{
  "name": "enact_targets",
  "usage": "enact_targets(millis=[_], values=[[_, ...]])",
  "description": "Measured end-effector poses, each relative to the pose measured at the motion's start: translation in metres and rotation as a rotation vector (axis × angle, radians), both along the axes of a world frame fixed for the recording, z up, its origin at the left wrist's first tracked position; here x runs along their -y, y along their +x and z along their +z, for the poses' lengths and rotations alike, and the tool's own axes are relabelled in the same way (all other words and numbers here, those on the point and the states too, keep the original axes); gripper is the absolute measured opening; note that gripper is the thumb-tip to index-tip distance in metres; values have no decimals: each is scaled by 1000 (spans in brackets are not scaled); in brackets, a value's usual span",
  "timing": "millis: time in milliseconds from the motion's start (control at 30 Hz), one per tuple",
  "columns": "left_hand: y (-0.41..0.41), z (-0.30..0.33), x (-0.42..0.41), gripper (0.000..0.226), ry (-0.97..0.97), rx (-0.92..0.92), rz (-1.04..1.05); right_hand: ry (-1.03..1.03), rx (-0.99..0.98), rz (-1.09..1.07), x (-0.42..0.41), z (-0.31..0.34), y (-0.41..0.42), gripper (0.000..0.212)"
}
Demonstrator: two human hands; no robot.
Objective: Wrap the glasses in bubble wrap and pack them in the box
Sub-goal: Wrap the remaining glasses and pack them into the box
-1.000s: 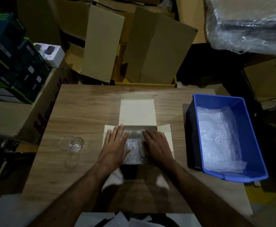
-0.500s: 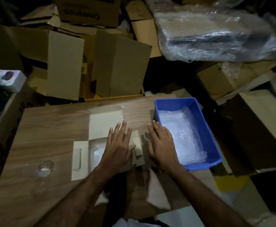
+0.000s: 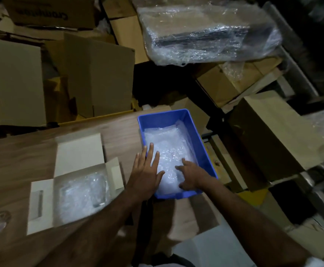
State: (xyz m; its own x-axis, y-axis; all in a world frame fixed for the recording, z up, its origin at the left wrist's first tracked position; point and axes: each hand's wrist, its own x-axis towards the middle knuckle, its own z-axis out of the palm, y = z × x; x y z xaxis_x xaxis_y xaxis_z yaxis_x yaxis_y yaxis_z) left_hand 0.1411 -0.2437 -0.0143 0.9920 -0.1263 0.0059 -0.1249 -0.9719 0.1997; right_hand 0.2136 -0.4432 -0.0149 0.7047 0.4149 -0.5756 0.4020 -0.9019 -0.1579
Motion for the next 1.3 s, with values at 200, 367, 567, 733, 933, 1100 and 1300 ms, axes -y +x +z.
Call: enact_targets(millis=[200, 367, 567, 733, 933, 1100, 1300], values=[[9, -9, 8, 65, 41, -45, 61, 15, 0, 46, 0, -12, 10, 66], [9, -12, 6, 64, 24, -65, 54, 290, -113, -71, 2, -5, 16, 59], [8, -4, 9, 64, -24, -92, 80, 329, -120, -91, 15, 9, 15, 54], [7, 4, 12, 68, -60, -125, 103, 300, -142, -44, 21, 17, 22, 57], [7, 11, 11, 76, -80, -162, 89, 356, -15, -1, 29, 16, 24, 23], [4, 10, -1, 107, -154, -248, 26, 637, 396, 81, 39, 28, 10, 18], [22, 41, 6, 73, -506, -47, 17, 818, 684, 228, 45, 59, -11, 33]])
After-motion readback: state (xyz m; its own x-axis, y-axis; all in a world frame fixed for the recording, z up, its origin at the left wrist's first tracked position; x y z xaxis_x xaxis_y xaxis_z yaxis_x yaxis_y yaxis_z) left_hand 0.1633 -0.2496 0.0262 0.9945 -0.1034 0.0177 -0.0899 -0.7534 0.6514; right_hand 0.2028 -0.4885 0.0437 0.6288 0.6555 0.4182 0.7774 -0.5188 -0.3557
